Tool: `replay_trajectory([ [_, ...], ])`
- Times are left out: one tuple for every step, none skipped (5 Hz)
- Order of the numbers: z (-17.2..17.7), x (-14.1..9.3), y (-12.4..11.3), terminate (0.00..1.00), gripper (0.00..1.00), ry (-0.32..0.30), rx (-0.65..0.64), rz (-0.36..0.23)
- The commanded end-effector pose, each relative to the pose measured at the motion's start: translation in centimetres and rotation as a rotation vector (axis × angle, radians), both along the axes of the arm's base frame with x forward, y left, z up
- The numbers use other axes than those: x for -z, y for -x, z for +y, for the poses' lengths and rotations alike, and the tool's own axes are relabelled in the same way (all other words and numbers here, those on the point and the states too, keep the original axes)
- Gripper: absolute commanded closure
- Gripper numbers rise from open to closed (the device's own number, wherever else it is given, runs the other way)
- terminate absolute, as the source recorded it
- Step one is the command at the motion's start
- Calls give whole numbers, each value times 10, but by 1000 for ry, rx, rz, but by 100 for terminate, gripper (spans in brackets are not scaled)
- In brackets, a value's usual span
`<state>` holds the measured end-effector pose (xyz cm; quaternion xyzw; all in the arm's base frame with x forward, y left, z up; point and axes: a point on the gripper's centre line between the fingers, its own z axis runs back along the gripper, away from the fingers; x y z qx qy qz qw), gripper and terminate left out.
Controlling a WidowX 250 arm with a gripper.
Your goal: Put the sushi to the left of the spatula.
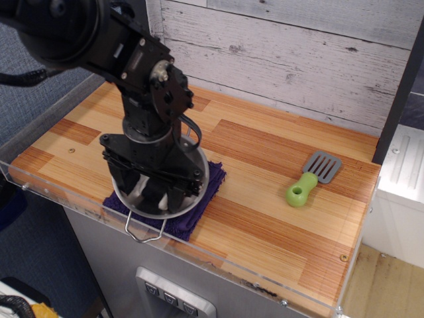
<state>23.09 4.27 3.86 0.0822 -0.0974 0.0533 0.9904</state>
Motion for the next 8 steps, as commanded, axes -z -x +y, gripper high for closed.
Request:
replay_trajectory([
  [6, -10, -6, 0, 0, -3, -19, -34],
  [1, -11, -6, 0, 0, 19, -8, -51],
  [0, -11, -7, 0, 100, 9, -5, -64],
  [0, -12, -4, 0, 100, 4, -9, -62],
  [-1, -18, -3, 0, 100, 25, -17, -83],
  [-1, -52, -11, 0, 100, 44, -49, -195],
  [-5, -88, -19, 0, 100, 20, -54, -280],
  [-7, -110, -24, 0, 100, 17, -42, -337],
])
